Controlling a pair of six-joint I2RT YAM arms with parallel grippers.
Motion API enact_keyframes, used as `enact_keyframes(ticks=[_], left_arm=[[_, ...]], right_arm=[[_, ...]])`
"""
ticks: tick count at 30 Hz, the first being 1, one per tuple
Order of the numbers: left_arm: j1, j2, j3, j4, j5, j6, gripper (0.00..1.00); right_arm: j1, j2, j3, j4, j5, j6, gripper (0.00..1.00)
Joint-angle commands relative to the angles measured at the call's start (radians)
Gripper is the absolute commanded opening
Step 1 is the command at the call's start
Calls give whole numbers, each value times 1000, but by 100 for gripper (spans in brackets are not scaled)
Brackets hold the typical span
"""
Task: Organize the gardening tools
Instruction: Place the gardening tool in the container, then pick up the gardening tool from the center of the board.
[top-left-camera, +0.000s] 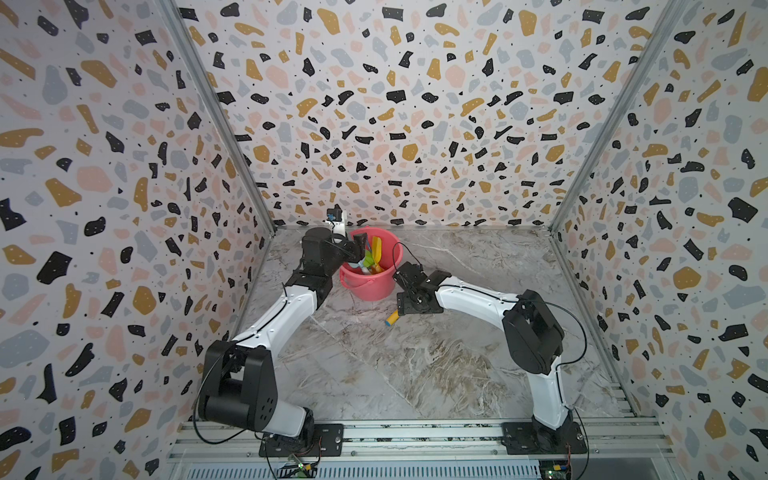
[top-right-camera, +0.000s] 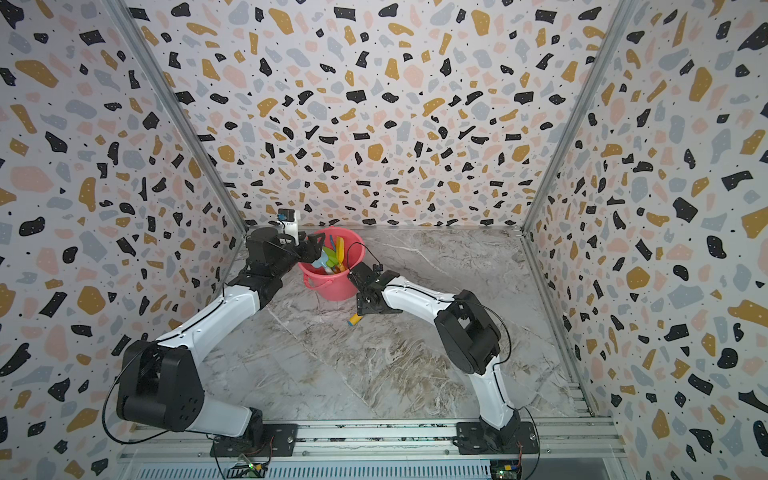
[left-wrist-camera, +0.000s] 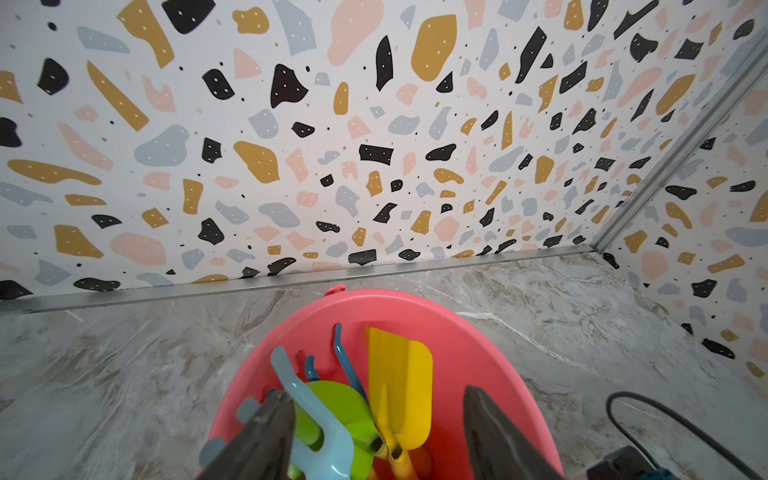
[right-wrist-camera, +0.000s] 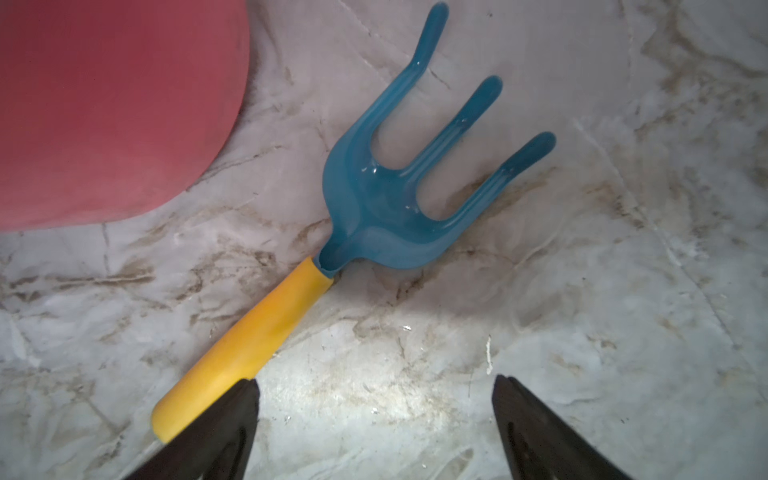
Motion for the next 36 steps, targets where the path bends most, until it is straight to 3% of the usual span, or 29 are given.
enact_keyframes(ticks=[1, 5, 23, 36], left_arm=[[6, -28, 5, 54, 8, -40, 80], [7, -73, 5, 23, -6, -59, 100], [7, -234, 35, -163, -90, -58, 99], [7, -267, 39, -187, -125, -38, 99]], right_arm=[[7, 8, 53, -58, 26, 27, 94], [9, 30, 69, -68, 36, 40, 95], [29, 134, 132, -175, 66, 35, 93], [28, 14, -17, -189, 144, -1, 90]])
